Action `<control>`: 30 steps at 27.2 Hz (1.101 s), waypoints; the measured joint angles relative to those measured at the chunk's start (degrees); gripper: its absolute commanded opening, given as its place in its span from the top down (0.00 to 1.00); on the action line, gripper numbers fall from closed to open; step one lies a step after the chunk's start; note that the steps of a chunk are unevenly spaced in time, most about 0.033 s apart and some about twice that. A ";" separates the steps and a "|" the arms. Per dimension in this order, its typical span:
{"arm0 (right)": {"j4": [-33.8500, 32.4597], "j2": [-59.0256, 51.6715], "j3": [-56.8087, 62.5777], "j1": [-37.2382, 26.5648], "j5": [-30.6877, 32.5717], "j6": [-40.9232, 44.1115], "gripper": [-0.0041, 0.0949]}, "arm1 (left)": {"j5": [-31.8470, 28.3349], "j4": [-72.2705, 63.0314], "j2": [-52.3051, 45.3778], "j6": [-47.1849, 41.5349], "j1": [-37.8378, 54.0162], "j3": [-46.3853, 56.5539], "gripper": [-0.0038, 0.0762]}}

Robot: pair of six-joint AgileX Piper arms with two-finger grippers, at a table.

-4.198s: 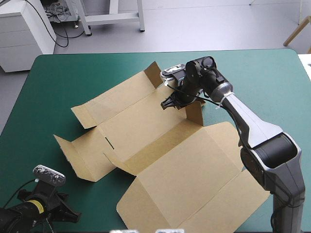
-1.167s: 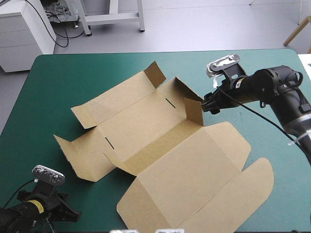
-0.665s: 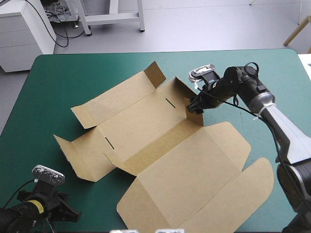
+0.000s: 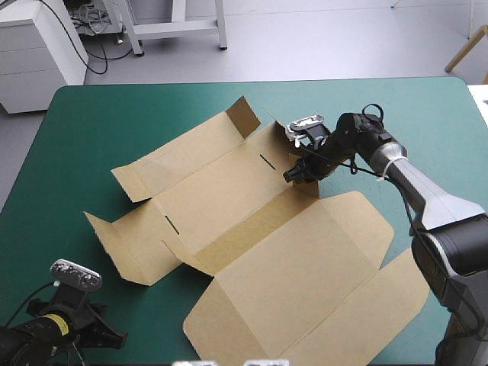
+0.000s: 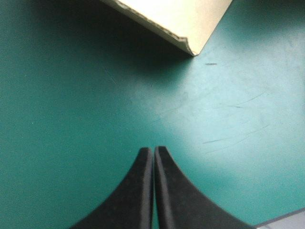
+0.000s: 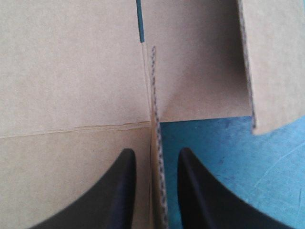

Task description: Fold the box

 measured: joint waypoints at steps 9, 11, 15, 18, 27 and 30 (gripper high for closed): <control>-1.73 0.00 -0.05 0.05 0.96 -1.80 0.98 | -0.18 0.71 0.00 0.00 0.00 0.00 0.96; -1.73 0.00 -0.05 0.05 0.96 -2.32 0.98 | -0.45 0.39 0.00 0.00 0.00 0.00 0.96; -1.73 0.00 -0.05 0.05 0.91 -3.54 0.98 | -0.34 0.10 0.00 -0.59 0.00 -1.98 0.96; -1.89 0.00 -0.05 0.05 0.64 -4.72 0.98 | -0.07 -0.07 0.00 -0.59 0.00 -4.66 0.96; 1.38 0.00 -0.05 0.05 -1.56 -16.29 0.98 | 1.08 -3.20 0.00 -0.59 0.00 -12.00 0.96; 3.77 0.00 -0.05 0.35 -3.54 -23.64 0.98 | 1.12 -3.66 0.00 -0.59 0.00 -13.46 0.96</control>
